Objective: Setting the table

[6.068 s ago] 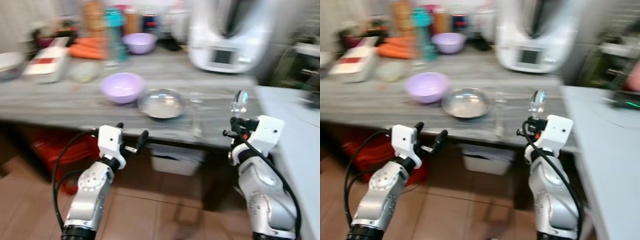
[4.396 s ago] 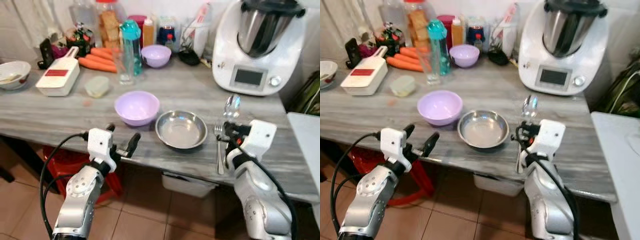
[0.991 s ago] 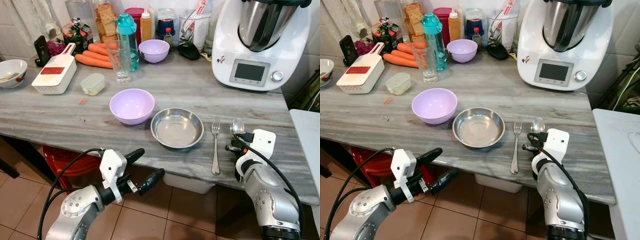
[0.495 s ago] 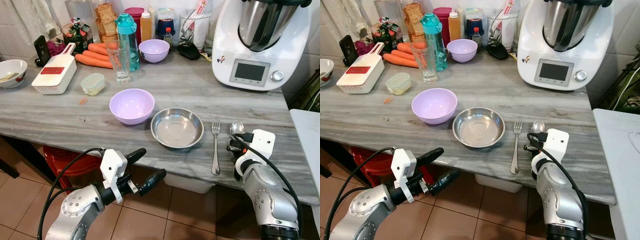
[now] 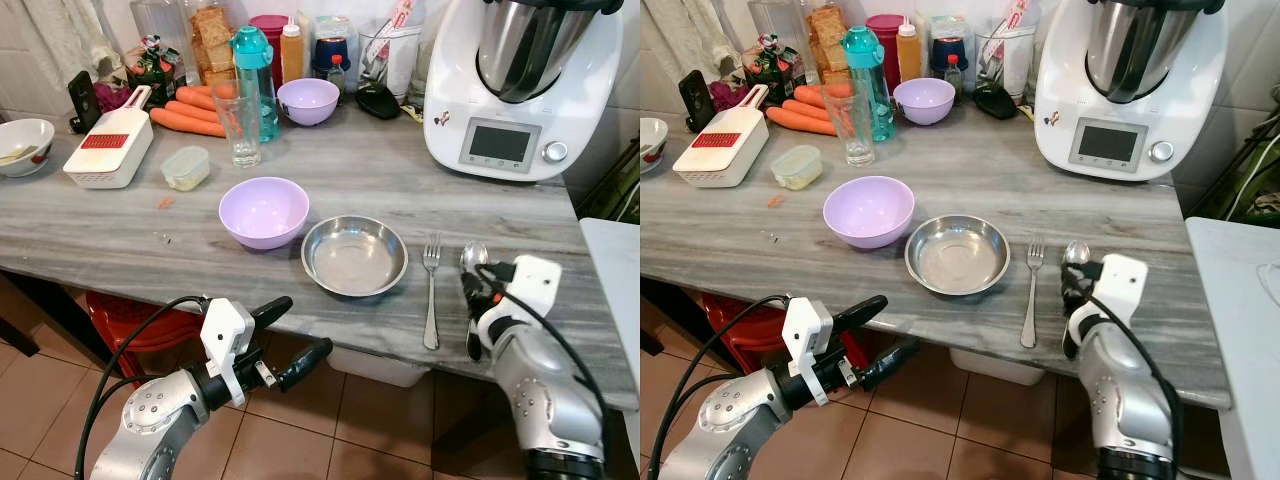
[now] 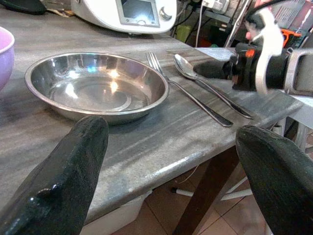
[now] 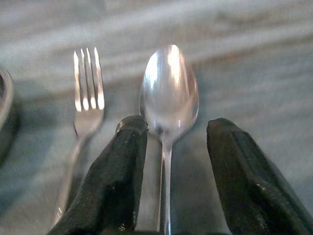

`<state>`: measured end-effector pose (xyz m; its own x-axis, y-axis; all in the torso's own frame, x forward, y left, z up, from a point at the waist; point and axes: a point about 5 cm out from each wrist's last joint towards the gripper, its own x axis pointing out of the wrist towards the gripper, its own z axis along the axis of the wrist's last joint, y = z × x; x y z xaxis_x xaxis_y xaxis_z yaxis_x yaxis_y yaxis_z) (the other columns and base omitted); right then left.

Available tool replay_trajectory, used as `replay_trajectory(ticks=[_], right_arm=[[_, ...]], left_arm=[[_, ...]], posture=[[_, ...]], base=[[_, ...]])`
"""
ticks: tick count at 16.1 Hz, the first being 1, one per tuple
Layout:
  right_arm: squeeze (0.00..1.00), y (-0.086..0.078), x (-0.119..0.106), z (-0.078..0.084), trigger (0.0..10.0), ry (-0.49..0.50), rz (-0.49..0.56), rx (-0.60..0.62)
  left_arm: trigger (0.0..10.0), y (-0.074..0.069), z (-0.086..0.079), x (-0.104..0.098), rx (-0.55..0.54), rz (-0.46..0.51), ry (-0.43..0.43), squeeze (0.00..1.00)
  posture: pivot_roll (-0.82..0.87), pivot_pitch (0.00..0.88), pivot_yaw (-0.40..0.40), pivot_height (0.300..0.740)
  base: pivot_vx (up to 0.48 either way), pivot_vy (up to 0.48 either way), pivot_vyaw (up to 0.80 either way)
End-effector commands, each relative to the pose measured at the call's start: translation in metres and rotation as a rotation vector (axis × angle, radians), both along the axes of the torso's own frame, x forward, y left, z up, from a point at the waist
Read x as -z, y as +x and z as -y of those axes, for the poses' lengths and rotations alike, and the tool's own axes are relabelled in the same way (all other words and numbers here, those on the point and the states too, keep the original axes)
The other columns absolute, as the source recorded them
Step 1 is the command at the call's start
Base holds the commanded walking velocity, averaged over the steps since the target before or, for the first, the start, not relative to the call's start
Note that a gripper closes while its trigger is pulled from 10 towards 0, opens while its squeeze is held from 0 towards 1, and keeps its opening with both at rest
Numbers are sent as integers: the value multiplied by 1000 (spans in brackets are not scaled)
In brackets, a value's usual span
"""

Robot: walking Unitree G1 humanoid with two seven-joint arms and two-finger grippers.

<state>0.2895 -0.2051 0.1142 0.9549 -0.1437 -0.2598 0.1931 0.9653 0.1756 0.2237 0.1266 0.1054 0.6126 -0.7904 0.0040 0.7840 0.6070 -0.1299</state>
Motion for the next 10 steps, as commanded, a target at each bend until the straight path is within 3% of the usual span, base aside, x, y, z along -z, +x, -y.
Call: replay_trajectory(ticks=[1, 5, 8, 10], right_arm=[[1000, 2, -16, -4, 10000, -22, 69, -21], [1000, -1, -39, -18, 10000, -93, 196, -80], [1000, -8, -38, -28, 10000, -142, 225, -112], [1000, -14, -36, -34, 10000, -179, 242, -139]], left_arm=[[10000, 0, -2, -3, -5, 13, 10, 0], [10000, 4, -2, -8, -61, 42, -13, 0], [10000, 9, 0, -13, -101, 57, -38, 0], [10000, 20, 0, -21, -219, 106, -41, 0]], posture=[[-57, 69, 6, 740], [-57, 69, 6, 740], [-54, 61, 1, 740], [-49, 47, -6, 740]], base=[[0, 0, 0], [0, 0, 0], [0, 0, 0], [0, 0, 0]])
